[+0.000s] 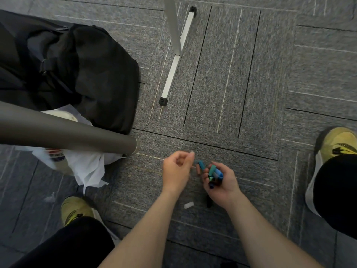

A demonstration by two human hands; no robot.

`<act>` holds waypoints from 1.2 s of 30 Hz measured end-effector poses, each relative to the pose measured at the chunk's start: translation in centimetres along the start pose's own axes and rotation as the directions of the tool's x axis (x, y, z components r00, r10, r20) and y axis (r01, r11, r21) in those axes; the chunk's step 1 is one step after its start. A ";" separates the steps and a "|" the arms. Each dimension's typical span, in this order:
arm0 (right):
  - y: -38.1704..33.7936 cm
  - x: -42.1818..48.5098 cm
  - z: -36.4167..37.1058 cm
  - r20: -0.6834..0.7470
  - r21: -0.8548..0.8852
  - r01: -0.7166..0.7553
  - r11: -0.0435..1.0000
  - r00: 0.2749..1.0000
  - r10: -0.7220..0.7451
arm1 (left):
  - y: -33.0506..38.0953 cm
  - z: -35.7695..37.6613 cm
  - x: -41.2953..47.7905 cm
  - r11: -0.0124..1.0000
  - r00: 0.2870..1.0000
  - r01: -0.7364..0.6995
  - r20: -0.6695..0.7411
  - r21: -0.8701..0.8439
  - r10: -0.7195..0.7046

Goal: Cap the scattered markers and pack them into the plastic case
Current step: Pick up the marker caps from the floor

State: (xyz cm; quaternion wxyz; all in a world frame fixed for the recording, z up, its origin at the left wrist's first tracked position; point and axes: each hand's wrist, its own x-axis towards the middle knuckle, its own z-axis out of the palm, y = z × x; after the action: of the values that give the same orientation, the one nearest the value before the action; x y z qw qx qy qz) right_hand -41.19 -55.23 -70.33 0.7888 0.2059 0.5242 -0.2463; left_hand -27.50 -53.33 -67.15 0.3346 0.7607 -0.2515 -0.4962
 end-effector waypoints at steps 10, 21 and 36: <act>-1.8 -1.2 -1.6 -0.003 -0.065 0.060 0.996 0.998 -0.061 | -7.3 -2.1 -3.0 0.644 0.943 -0.159 0.309 0.749 -0.125; -1.8 -2.4 -5.1 -0.024 -0.082 0.090 0.993 0.995 -0.092 | -7.4 2.0 -4.9 0.750 0.977 -0.038 0.183 0.661 -0.111; -2.8 -3.0 -8.0 -0.049 -0.154 0.086 0.984 0.994 -0.095 | -5.9 5.9 -5.6 0.706 0.995 0.023 0.055 0.708 -0.087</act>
State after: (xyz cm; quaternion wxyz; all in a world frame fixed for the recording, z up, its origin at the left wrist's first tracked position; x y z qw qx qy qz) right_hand -49.70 -52.31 -70.60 0.7750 0.1280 0.5724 -0.2354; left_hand -34.78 -47.01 -69.95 -0.0074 0.8164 -0.4132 -0.4034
